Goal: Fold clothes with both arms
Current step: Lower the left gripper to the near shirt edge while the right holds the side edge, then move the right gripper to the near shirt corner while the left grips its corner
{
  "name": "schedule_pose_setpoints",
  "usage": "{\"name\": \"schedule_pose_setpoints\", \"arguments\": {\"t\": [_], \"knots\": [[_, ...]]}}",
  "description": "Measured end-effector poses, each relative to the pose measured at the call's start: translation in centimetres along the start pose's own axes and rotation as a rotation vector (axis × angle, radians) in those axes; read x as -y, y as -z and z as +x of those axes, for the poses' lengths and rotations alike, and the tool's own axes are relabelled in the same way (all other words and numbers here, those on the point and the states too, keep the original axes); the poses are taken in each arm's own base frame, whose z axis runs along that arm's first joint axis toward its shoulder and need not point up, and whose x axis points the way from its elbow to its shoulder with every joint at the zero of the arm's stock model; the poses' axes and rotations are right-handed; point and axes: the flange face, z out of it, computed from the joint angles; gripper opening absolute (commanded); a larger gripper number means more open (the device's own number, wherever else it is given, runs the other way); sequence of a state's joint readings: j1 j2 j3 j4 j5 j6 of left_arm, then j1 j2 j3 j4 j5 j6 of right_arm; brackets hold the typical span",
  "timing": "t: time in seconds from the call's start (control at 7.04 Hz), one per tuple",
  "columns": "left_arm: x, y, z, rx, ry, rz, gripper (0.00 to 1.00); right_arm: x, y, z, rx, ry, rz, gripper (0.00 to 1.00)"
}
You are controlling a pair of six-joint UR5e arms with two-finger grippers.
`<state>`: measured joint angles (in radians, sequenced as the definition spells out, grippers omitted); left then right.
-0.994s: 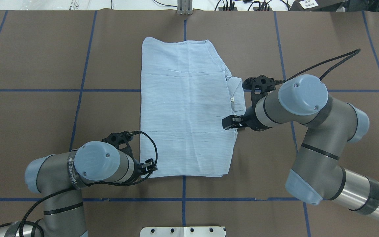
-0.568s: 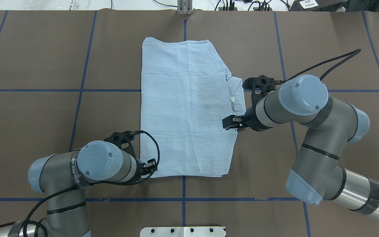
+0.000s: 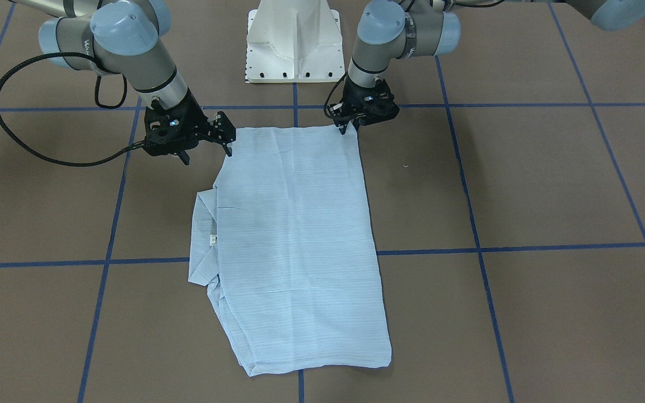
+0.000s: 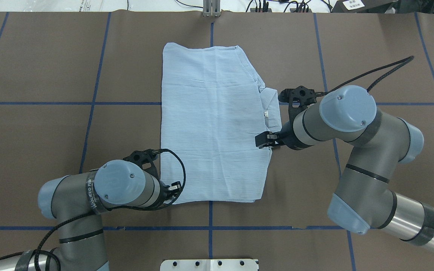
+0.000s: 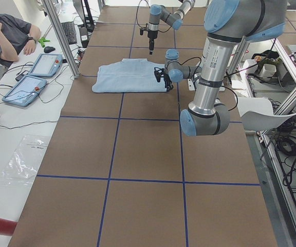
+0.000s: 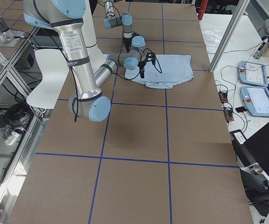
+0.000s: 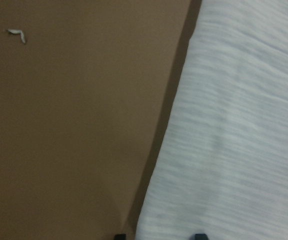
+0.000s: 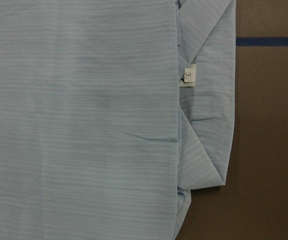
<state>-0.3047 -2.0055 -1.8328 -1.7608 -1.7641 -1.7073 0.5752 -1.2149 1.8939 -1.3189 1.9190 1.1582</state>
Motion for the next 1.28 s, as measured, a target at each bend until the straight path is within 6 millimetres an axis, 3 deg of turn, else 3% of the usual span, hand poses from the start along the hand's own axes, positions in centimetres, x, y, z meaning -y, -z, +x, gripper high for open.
{"name": "schedule_pose_setpoints", "arguments": {"t": [0.14,0.28,0.57,0.85,1.28], "knots": [[0.1,0.1,0.0,-0.001,0.001,0.001,0.26,0.0,0.0,0.0,0.001,0.000,0.000,1.00],[0.3,0.2,0.1,-0.002,0.003,0.004,0.00,0.0,0.1,0.0,0.001,0.000,0.000,1.00],[0.8,1.0,0.2,-0.015,0.007,0.010,0.00,-0.2,0.2,0.0,0.003,0.001,0.000,1.00],[1.6,2.6,0.6,-0.043,0.013,0.017,0.00,-1.7,-0.4,-1.0,0.006,-0.041,-0.009,1.00],[2.0,3.2,0.7,-0.051,0.018,0.022,0.00,-8.0,-3.7,-4.9,-0.012,-0.161,-0.002,1.00]]}}
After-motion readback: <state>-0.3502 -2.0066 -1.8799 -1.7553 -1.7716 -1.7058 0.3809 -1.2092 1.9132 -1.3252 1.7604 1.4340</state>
